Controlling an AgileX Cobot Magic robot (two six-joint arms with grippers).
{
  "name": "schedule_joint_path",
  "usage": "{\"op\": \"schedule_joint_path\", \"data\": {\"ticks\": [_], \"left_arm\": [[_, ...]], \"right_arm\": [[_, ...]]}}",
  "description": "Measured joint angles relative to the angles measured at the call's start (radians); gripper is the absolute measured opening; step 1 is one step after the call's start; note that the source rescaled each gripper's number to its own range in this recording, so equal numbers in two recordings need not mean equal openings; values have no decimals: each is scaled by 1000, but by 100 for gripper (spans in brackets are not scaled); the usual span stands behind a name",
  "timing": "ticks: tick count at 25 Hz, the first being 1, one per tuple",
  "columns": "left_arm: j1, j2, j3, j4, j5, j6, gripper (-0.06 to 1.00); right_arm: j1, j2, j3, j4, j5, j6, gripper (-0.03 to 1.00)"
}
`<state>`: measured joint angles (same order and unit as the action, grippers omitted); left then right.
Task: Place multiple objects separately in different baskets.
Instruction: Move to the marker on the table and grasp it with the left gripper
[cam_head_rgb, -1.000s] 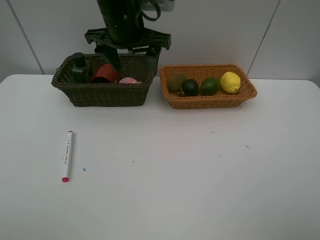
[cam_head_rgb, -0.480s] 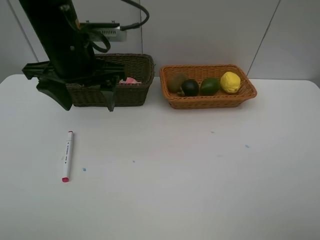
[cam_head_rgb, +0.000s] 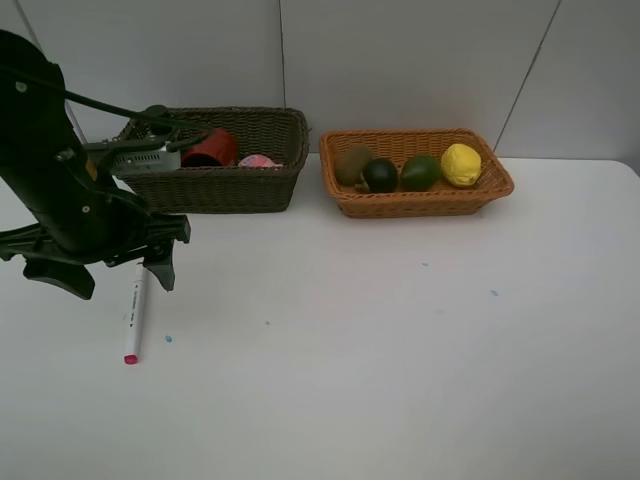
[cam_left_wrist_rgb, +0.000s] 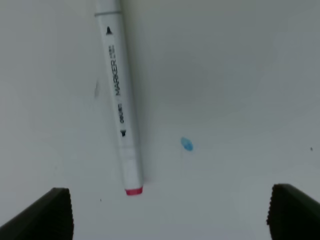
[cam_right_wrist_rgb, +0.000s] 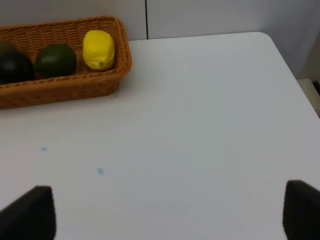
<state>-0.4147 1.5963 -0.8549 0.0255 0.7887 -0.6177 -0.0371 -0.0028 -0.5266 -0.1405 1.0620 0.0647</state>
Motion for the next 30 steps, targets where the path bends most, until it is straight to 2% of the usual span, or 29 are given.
{"op": "schedule_joint_path", "data": {"ticks": [3,7,22,30], "left_arm": [[28,0,19,-2,-80,1,100],[64,0,21,-2,-126,2,100],[109,3,23,70,-68,2,100],[119,94,23,80,-67,2,100]], "right_arm": [[0,0,0,0,0,0,99],[0,0,0,0,0,0,99],[0,0,0,1,0,0,99],[0,0,0,1,0,0,99]]}}
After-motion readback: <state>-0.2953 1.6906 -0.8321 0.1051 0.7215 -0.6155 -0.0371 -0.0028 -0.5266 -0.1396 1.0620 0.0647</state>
